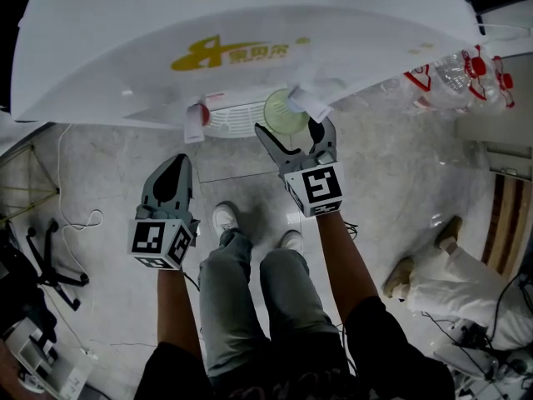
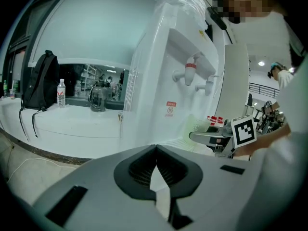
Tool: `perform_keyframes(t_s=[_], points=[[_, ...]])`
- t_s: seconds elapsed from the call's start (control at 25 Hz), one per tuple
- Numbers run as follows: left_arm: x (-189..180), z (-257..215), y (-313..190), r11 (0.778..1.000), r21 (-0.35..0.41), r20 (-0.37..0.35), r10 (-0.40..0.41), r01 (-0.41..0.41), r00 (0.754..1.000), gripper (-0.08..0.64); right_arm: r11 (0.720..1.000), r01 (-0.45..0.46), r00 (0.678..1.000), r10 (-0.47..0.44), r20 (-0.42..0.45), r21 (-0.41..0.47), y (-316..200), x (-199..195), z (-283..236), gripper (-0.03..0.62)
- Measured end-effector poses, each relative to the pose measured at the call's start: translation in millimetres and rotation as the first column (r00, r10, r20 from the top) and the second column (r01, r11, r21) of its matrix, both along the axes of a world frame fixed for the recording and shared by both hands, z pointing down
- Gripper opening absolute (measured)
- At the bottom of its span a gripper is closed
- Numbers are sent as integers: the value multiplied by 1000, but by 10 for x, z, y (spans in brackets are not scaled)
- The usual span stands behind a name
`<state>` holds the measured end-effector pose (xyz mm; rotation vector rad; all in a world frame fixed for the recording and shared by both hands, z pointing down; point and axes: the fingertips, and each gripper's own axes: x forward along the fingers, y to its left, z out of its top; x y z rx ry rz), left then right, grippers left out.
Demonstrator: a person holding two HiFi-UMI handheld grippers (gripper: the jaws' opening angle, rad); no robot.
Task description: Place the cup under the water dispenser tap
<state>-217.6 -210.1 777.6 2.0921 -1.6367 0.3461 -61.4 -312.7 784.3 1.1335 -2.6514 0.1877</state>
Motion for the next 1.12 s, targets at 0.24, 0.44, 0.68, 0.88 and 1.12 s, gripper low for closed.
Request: perform_keyframes(t_s=[0.24, 0.44, 0.68, 0.88, 1.12], points=[[17, -41, 22, 1000, -6, 0, -5, 5, 1000, 9, 997, -22, 1000, 21, -5, -74, 111, 129, -28, 397], [117, -91, 72, 1000, -14, -5, -3, 3, 1000, 9, 994, -55, 998, 58, 37, -93, 160, 302, -121, 397], [247, -272, 153, 1000, -17, -10, 3, -3, 1000, 9, 994, -51, 999, 52, 11, -100, 359, 477, -247, 368], [344, -522, 219, 1000, -11, -17, 3, -3, 1000, 9, 994, -82, 996, 84, 11, -76, 435, 631, -582, 286], [443, -913, 290, 1000, 2, -23, -2, 2, 1000, 9, 991, -117, 993, 118, 4, -56, 540, 811, -1013, 190]])
